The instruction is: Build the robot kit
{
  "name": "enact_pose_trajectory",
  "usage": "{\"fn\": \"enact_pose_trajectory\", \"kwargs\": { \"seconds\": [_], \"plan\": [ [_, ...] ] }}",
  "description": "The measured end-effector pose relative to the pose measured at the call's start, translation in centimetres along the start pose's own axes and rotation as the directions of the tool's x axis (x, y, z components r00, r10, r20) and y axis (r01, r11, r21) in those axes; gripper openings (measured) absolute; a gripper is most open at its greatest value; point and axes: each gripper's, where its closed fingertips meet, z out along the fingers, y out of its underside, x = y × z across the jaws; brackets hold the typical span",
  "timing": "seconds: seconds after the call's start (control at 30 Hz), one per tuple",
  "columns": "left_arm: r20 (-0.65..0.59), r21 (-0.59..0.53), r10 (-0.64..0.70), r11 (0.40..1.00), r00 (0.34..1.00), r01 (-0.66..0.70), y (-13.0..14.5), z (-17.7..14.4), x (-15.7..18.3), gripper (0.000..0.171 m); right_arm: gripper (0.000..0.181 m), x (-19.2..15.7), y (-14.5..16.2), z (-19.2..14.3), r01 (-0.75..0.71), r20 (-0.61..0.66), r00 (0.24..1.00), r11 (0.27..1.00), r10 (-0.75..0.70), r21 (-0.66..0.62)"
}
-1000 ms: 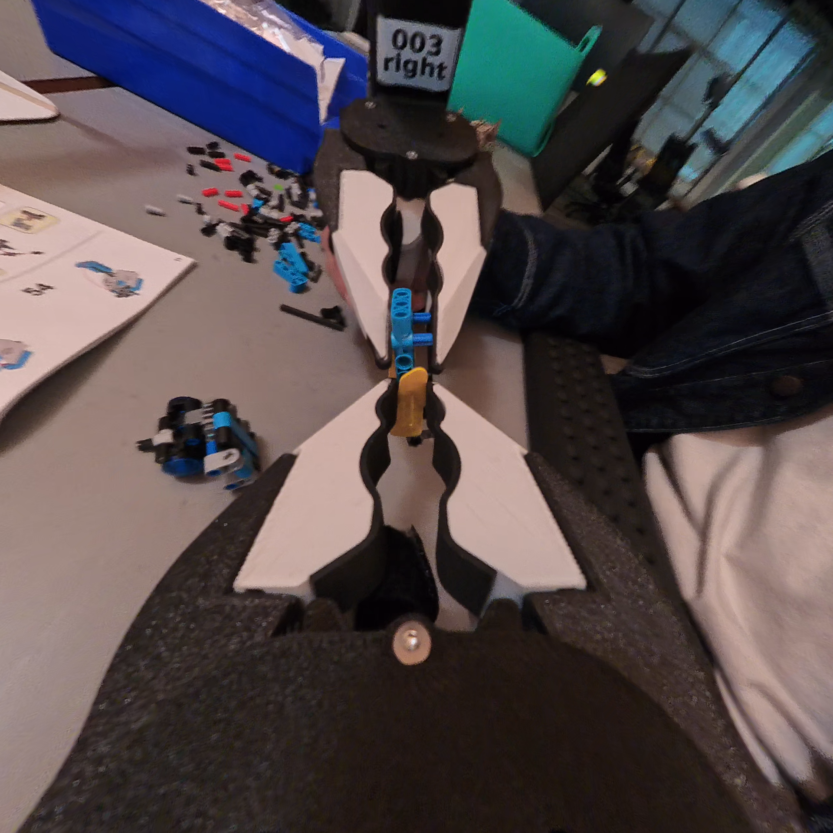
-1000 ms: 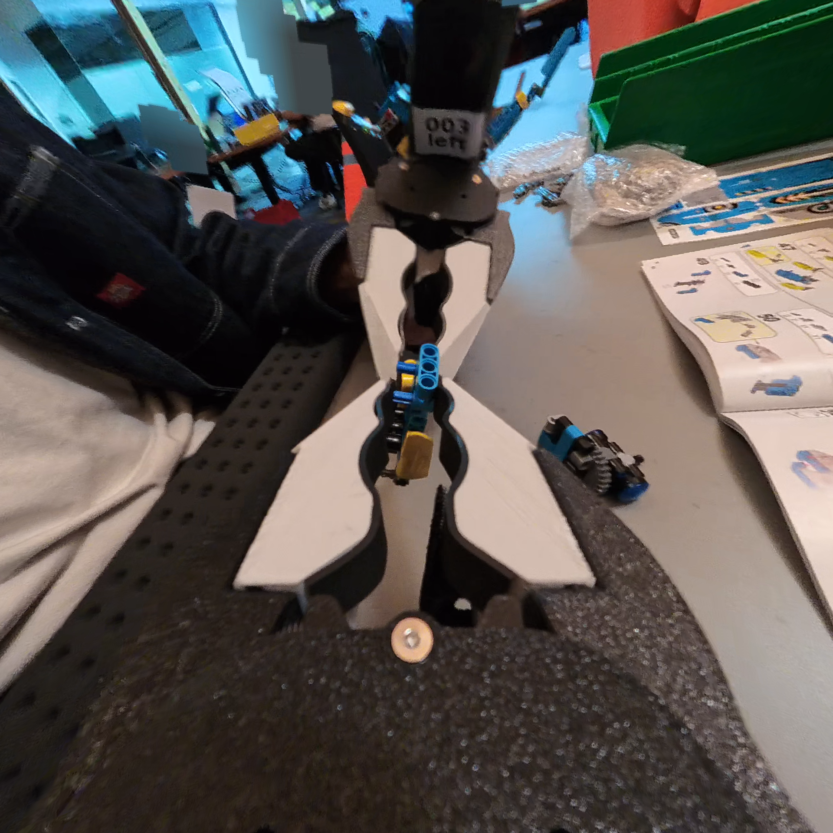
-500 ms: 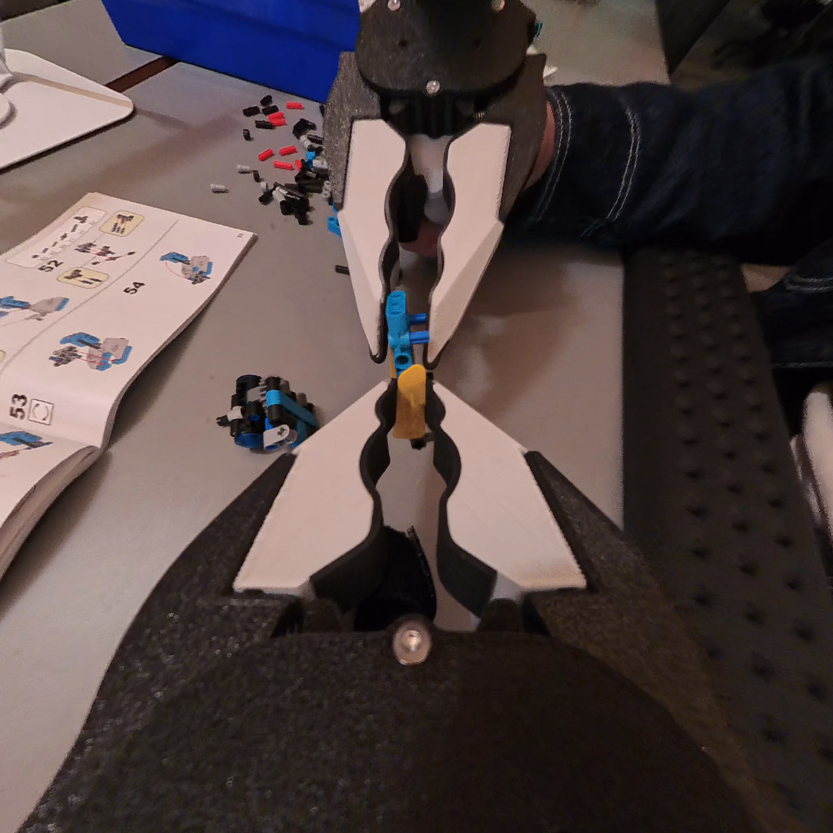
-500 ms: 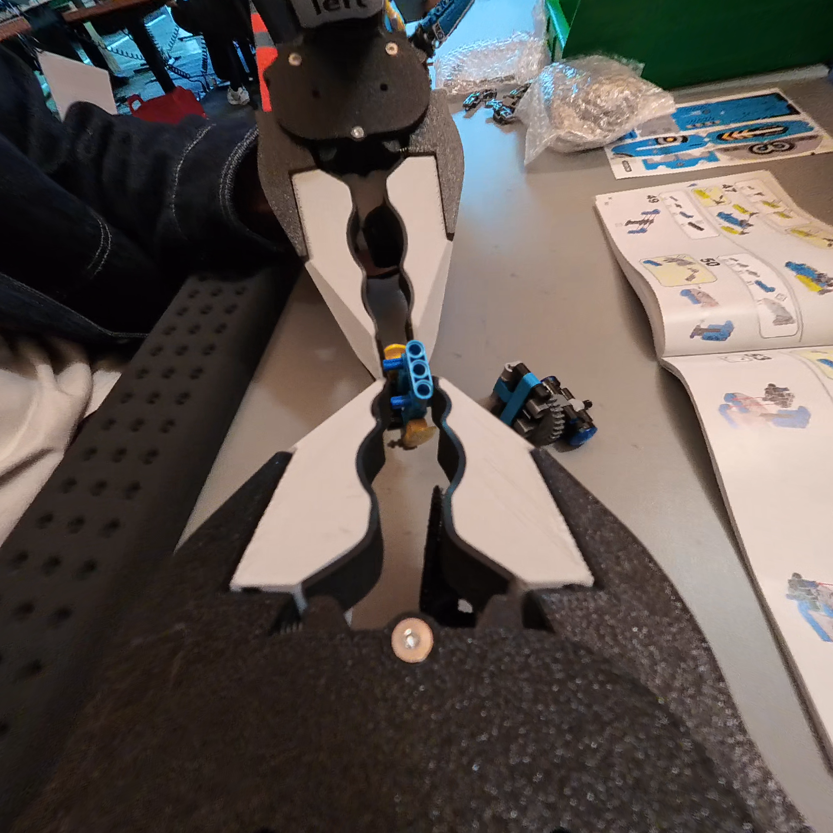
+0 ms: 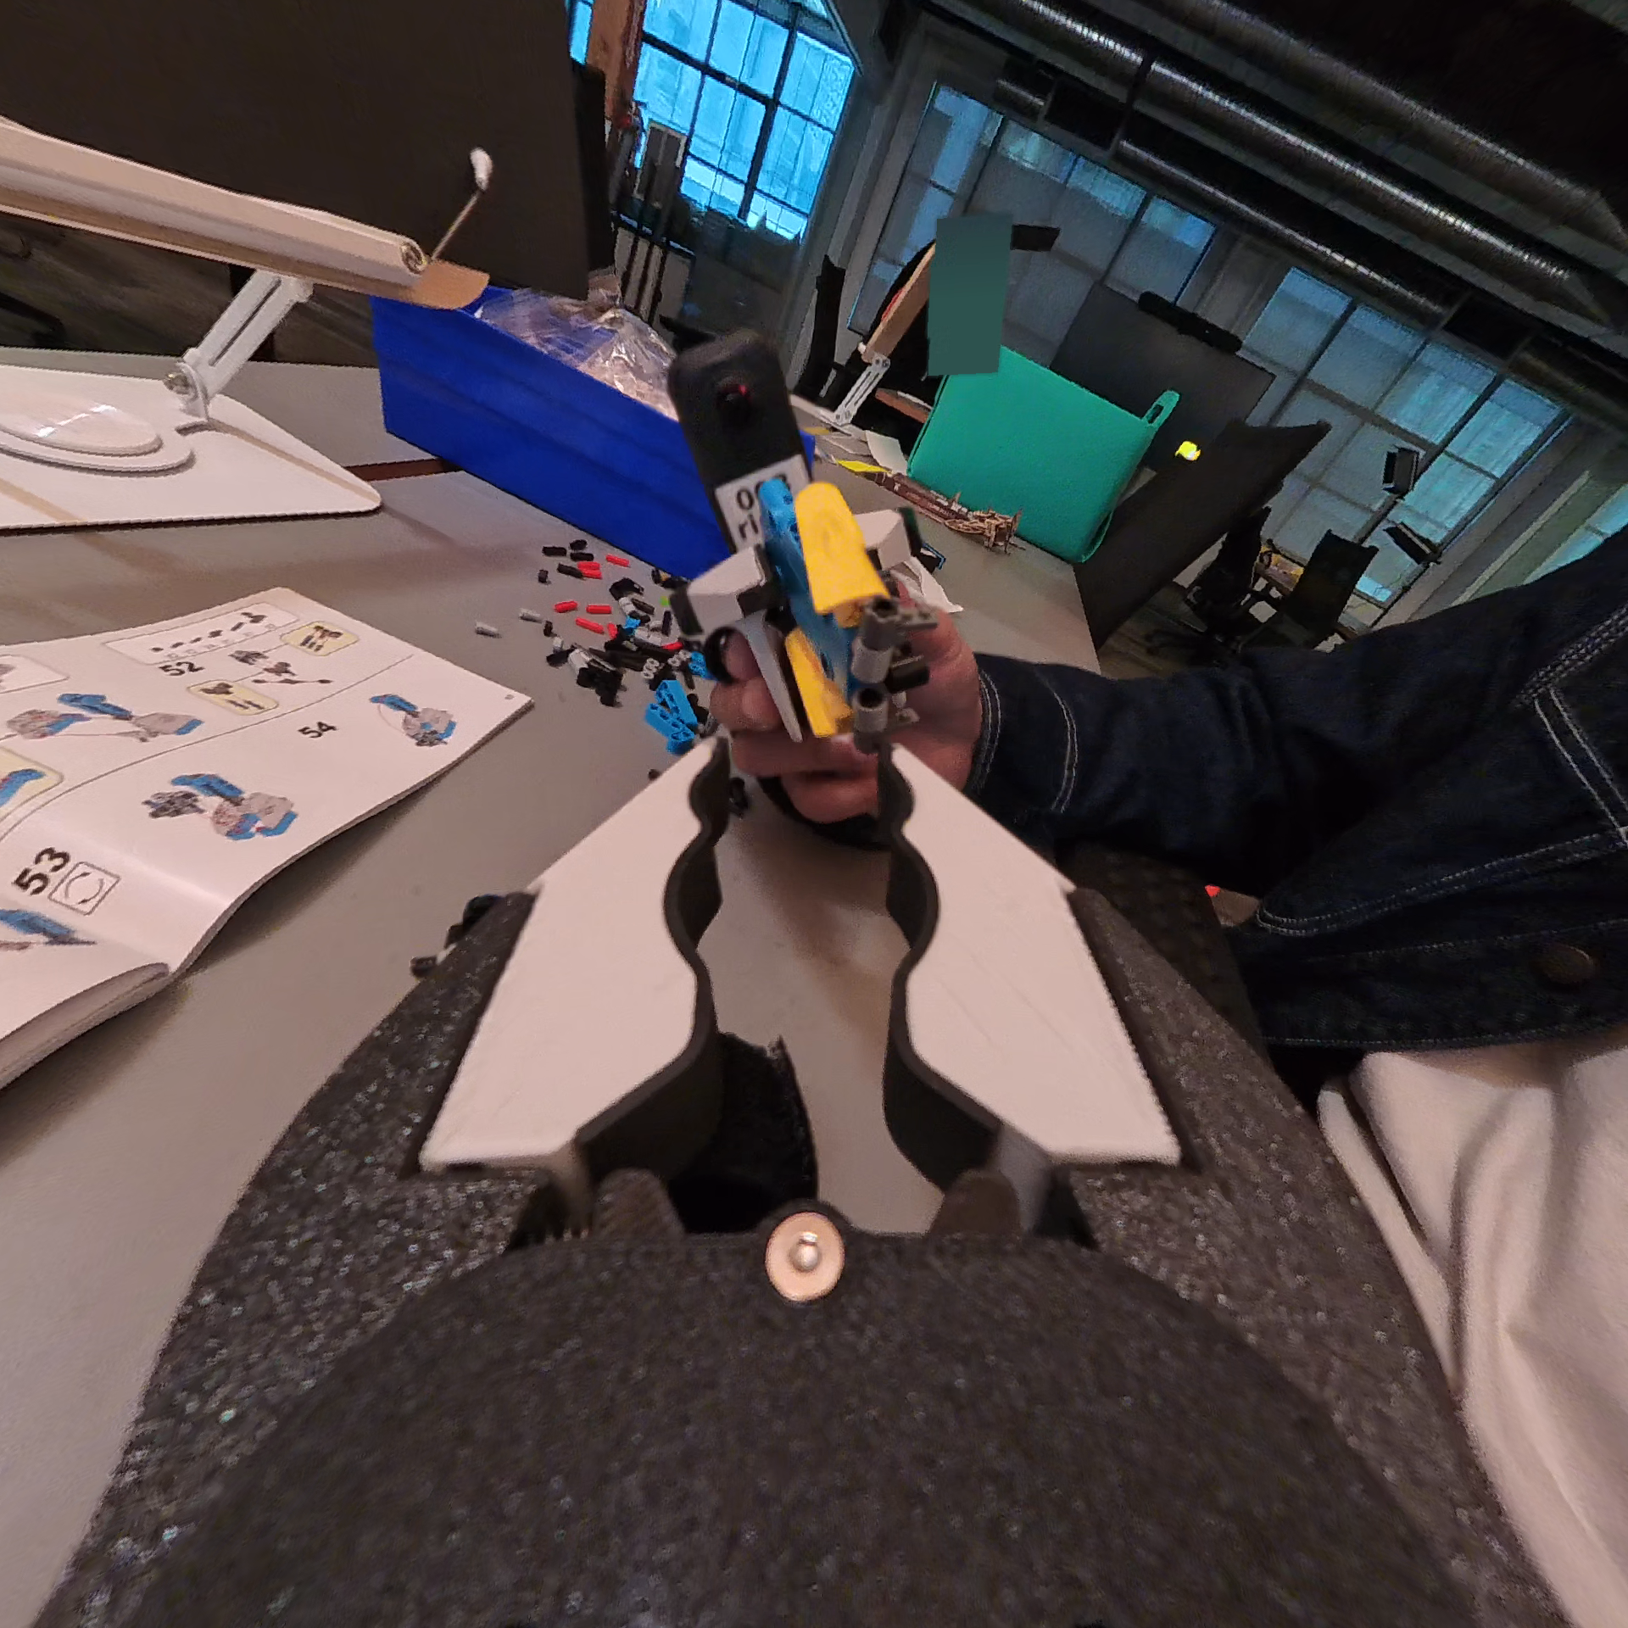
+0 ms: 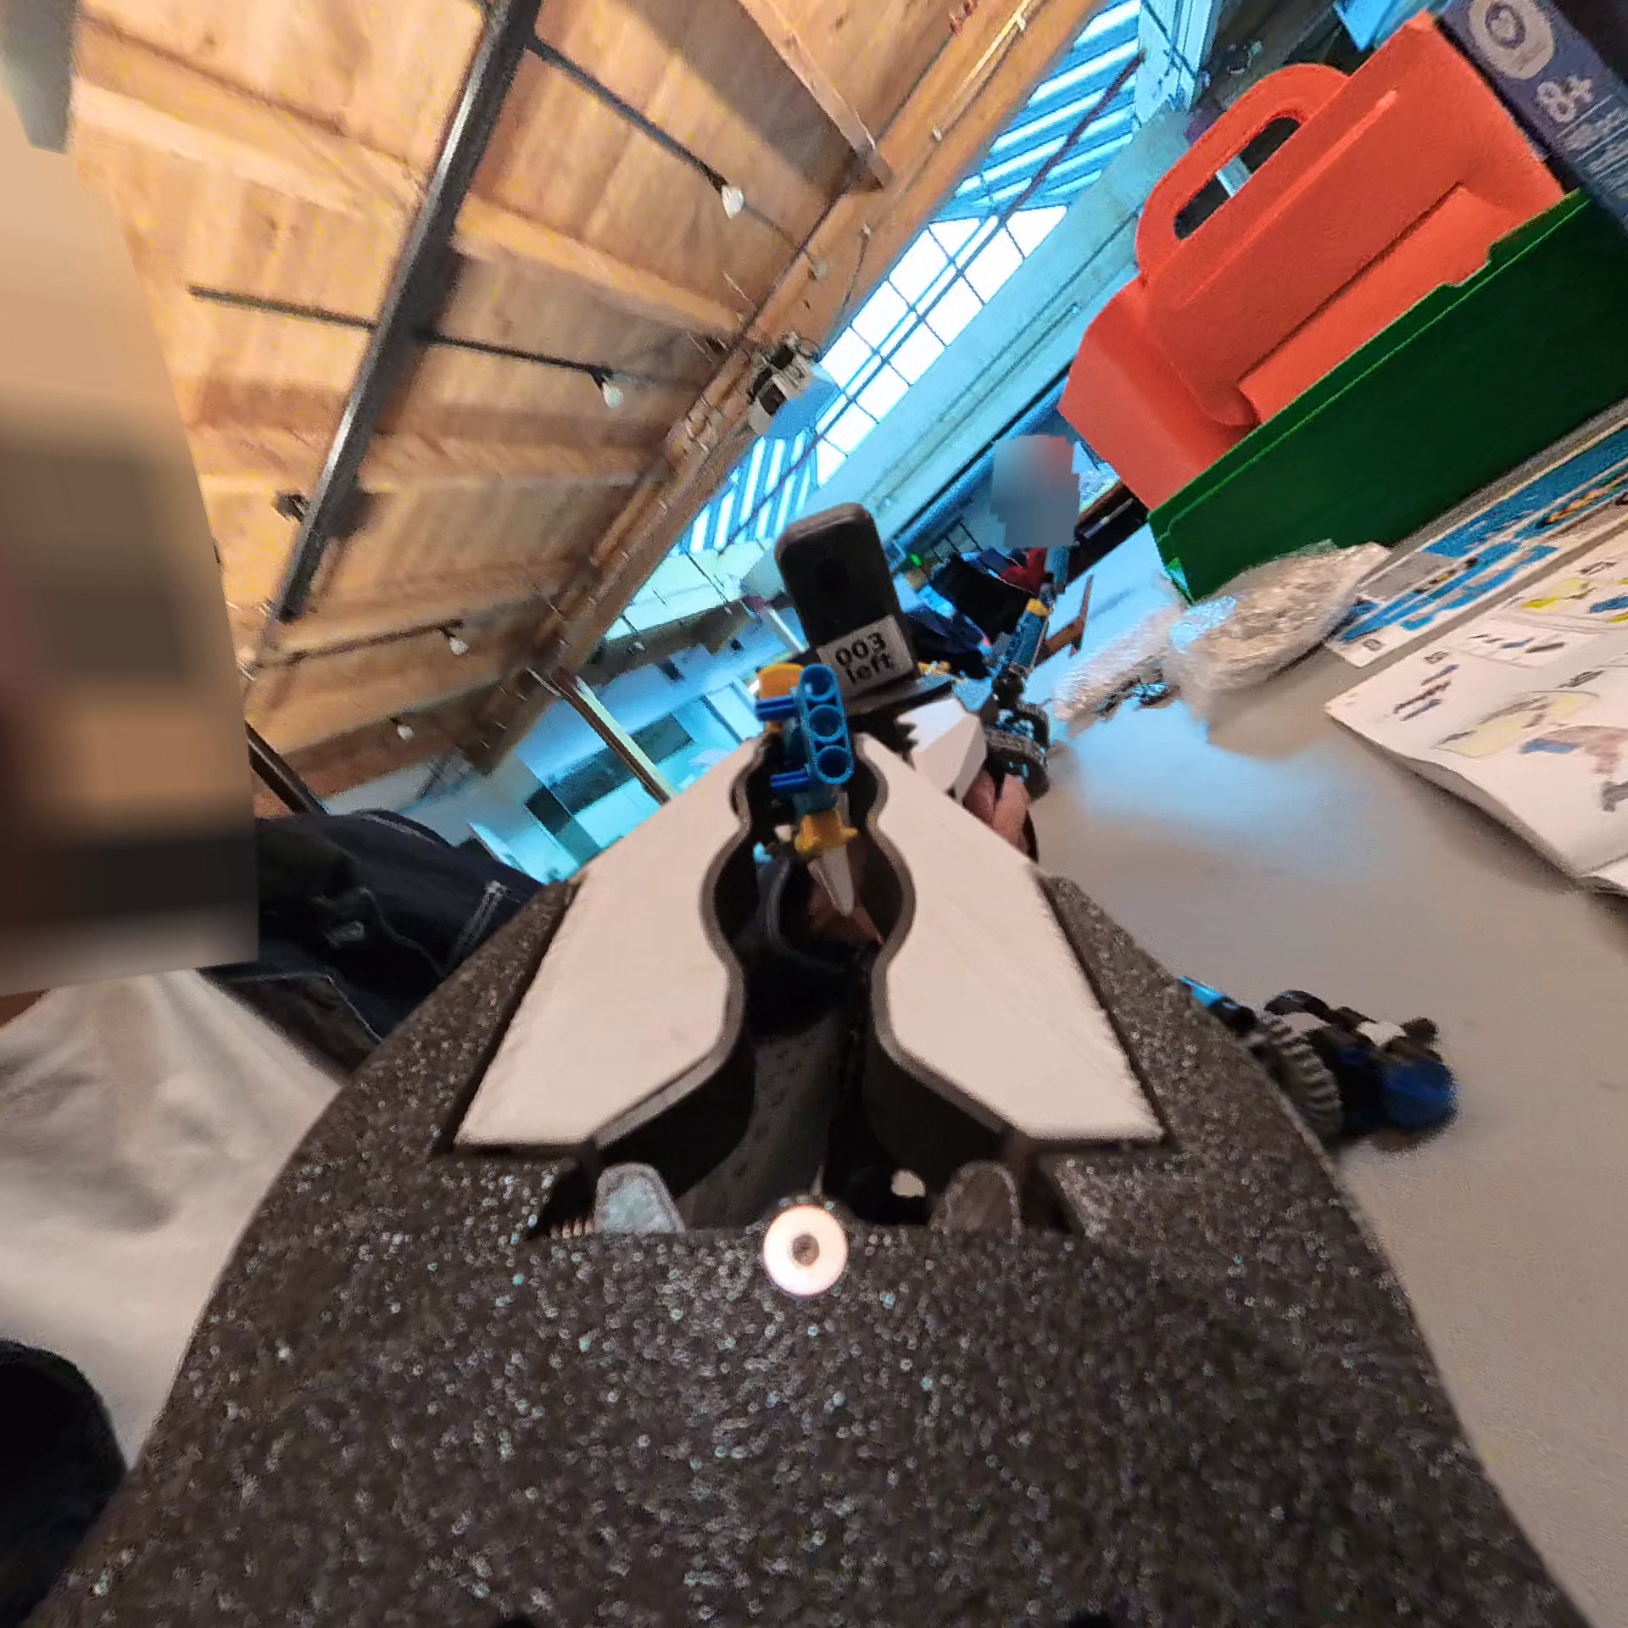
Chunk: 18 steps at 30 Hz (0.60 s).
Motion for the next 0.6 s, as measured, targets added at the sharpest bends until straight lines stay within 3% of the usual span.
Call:
{"fn": "enact_pose_trajectory", "kwargs": {
  "seconds": [0.13, 0.27, 0.33, 0.43, 0.6],
  "plan": [
    [-0.077, 0.064, -0.072, 0.995, 0.994, 0.077, -0.9, 0.0, 0.6, 0.023, 0.015, 0.5, -0.7, -0.4, 0.027, -0.03, 0.999, 0.999, -0.026, 0.045],
    [-0.063, 0.066, -0.059, 0.996, 0.996, 0.063, -0.9, 0.3, 0.6, 0.028, 0.016, 0.6, -1.1, -0.6, 0.048, -0.043, 0.998, 0.996, -0.045, 0.069],
    [-0.031, 0.062, -0.044, 0.997, 0.999, 0.046, -0.8, 0.6, 0.3, 0.037, 0.015, 0.8, -0.4, -0.1, 0.073, -0.065, 0.995, 0.996, -0.071, 0.042],
    [-0.041, 0.051, -0.031, 0.998, 0.999, 0.033, -0.8, 0.6, 0.5, 0.019, 0.016, 0.9, 0.2, 0.3, 0.099, -0.076, 0.992, 0.995, -0.098, 0.011],
    [0.066, 0.022, 0.038, 0.999, 0.997, -0.04, -0.8, -0.4, -0.8, 0.015, 0.016, 2.1, 2.4, 0.0, 0.168, -0.122, 0.975, 0.973, -0.188, -0.158]
  ]
}}
